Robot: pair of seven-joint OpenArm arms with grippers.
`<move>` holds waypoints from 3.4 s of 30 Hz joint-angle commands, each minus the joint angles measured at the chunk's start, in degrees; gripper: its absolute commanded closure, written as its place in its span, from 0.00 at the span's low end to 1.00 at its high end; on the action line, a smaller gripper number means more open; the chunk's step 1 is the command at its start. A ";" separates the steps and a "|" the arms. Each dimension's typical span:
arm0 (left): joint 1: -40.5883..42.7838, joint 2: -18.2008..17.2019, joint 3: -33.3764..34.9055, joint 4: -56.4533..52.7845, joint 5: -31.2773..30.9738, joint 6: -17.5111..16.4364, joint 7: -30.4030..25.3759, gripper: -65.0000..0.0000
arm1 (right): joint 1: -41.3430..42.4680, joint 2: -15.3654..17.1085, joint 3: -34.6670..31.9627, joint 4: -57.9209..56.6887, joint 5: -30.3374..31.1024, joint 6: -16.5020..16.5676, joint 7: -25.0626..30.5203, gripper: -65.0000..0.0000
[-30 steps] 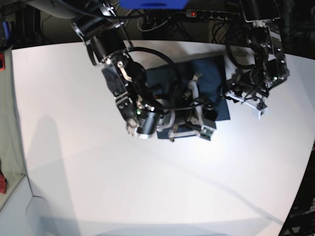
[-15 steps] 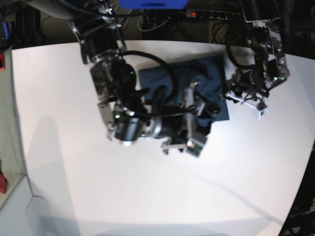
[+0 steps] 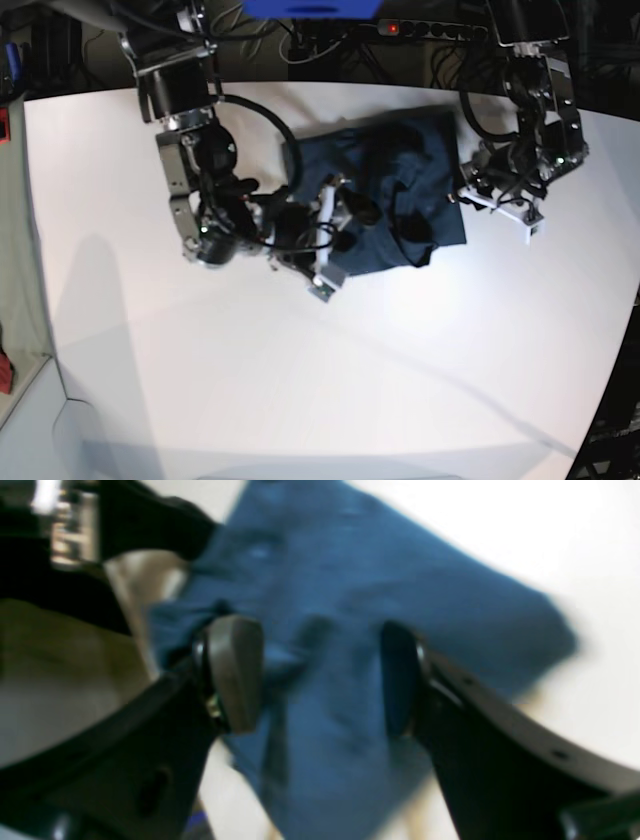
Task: Layout the t-shirt on the table in an organized manner, then fold the t-shirt properly
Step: 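Tuck and flatten the folded bundle edges with the right gripper, then grasp the bundle corner with the right gripper and rotate the bundle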
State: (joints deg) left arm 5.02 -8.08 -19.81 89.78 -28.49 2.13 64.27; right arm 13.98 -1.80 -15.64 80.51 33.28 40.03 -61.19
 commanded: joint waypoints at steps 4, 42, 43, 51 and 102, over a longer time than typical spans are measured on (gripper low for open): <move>-0.58 -0.41 -0.10 0.55 0.05 0.11 0.30 0.69 | 1.19 -1.76 -6.73 -2.31 1.23 -0.03 6.20 0.42; -1.81 -1.29 -0.10 -1.56 0.14 0.11 0.21 0.69 | 4.97 6.59 6.19 -10.14 1.14 -0.03 9.28 0.41; -1.81 -1.29 -0.10 -1.56 0.14 0.11 0.21 0.69 | 4.97 6.24 6.19 -10.14 0.53 -0.03 9.28 0.41; -1.63 -1.29 0.08 -3.14 0.14 0.11 -2.07 0.69 | 4.88 0.97 2.58 -10.22 -8.79 -0.03 9.63 0.41; 7.16 -13.68 -18.65 -2.44 -20.78 0.02 -1.81 0.58 | 7.25 -6.68 3.73 -8.91 -17.06 -0.03 9.80 0.68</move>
State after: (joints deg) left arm 12.27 -20.80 -38.11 86.32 -48.18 2.09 62.57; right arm 19.79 -7.92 -11.86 70.74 15.55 40.03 -52.40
